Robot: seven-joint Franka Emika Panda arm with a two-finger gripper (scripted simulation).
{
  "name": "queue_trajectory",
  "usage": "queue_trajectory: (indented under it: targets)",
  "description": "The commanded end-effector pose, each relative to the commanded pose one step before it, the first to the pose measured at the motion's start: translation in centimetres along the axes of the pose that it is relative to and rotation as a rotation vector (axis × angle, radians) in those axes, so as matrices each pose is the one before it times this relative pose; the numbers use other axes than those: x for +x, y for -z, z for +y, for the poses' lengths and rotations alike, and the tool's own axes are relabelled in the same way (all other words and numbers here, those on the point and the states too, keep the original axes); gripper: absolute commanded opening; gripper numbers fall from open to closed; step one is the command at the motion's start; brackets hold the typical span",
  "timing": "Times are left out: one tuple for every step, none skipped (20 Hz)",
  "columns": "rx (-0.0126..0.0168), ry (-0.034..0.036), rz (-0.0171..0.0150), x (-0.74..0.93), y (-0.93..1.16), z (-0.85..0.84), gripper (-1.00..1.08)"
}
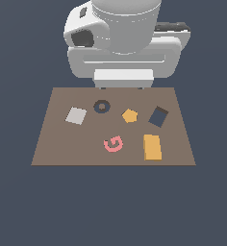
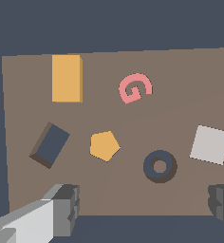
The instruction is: Insert a designated object into the corresponding slot on a board.
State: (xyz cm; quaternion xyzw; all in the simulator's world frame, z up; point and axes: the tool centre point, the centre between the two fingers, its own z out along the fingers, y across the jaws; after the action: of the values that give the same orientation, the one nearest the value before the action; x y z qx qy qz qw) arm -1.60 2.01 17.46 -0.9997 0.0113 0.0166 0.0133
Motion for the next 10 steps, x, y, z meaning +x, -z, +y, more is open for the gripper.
queue_trajectory:
  targets:
    - [0.0,0.0,0.0,0.0,0.0,0.001,1.0]
    - [0.0,0.0,0.0,0.016,-0.021,-0.015,1.0]
    - [0.0,0.0,0.0,0.048,-0.062,-0.044,1.0]
    - [0.0,0.0,0.0,0.08,-0.103,-0.073,1.0]
    - [-0.0005,-0.00026,0.0008,0.097,-0.099,-0.096,1.0]
    - [0.0,0.0,0.0,0.143,-0.184,-0.13,1.0]
    - [-0.00061,-0.00034,0.00097,0.158,-0.169,-0.15,1.0]
    - [-0.00036,-0.0002,0.00056,0.196,-0.233,-0.182,1.0]
    - [-0.00036,-0.0002,0.00056,0.227,-0.272,-0.21,1.0]
    - [-0.00063,-0.00034,0.00096,0.251,-0.288,-0.233,1.0]
